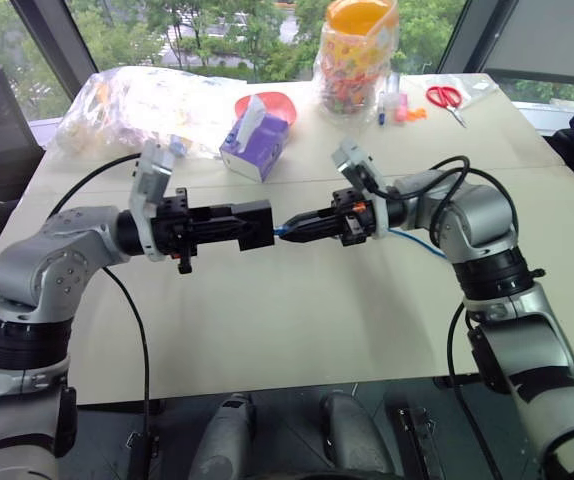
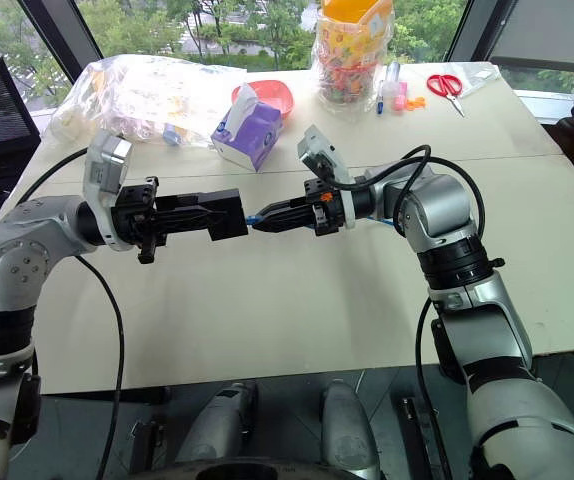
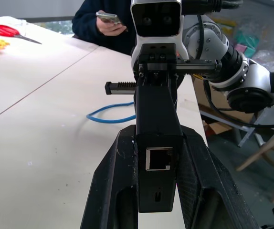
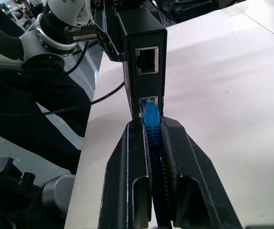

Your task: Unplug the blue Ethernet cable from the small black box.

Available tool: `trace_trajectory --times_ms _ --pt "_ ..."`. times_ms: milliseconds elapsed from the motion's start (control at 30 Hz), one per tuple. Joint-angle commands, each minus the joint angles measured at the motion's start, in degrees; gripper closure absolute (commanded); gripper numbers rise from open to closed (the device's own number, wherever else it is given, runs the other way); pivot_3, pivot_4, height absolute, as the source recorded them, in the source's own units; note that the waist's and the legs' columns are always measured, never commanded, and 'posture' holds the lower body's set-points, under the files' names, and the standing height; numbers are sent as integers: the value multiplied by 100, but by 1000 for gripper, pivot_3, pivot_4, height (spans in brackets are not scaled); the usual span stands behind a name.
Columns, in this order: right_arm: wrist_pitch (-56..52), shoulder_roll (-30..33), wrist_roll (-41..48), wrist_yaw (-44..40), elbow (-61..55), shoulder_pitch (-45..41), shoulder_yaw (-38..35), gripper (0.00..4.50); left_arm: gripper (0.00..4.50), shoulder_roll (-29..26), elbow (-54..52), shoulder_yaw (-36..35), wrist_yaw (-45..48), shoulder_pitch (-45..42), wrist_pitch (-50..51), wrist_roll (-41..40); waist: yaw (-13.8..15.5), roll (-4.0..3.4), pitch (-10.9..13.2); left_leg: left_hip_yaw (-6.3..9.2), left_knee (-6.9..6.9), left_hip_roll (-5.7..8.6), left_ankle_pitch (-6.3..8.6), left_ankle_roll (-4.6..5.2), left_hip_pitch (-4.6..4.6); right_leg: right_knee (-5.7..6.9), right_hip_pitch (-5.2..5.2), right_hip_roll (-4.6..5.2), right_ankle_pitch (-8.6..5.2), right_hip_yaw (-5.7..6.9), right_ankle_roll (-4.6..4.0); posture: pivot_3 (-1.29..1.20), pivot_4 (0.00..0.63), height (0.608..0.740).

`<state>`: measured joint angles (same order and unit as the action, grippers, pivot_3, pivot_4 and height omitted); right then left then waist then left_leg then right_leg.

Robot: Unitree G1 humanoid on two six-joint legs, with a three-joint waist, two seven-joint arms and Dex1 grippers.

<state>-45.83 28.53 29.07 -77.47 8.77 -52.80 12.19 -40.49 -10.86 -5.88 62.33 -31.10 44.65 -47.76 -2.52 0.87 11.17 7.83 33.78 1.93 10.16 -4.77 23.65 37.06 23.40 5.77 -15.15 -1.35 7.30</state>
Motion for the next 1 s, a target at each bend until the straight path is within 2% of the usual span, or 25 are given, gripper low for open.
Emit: trace_trajectory --times_ms 33,333,533,1000 --pt "2 -30 124 -10 -136 -134 -123 4485 4016 -9 -196 -30 24 11 -68 -19 -1 0 0 0 0 0 0 0 0 0 0 0 0 0 0 0 150 726" --pt "-23 -34 125 30 -173 -151 -127 4485 4016 6 -193 -27 32 1 -62 -37 -1 0 0 0 0 0 0 0 0 0 0 0 0 0 0 0 150 726" --pt "-561 -107 480 130 31 -347 -420 4485 4016 -48 -379 -70 55 185 -18 -112 -1 0 0 0 0 0 0 0 0 0 1 0 0 0 -1 0 150 726" --pt "-733 362 621 35 777 -296 -640 4485 4016 -335 -570 -482 -75 498 165 -484 0 0 0 0 2 0 0 0 4 0 3 0 -7 0 -13 0 150 726"
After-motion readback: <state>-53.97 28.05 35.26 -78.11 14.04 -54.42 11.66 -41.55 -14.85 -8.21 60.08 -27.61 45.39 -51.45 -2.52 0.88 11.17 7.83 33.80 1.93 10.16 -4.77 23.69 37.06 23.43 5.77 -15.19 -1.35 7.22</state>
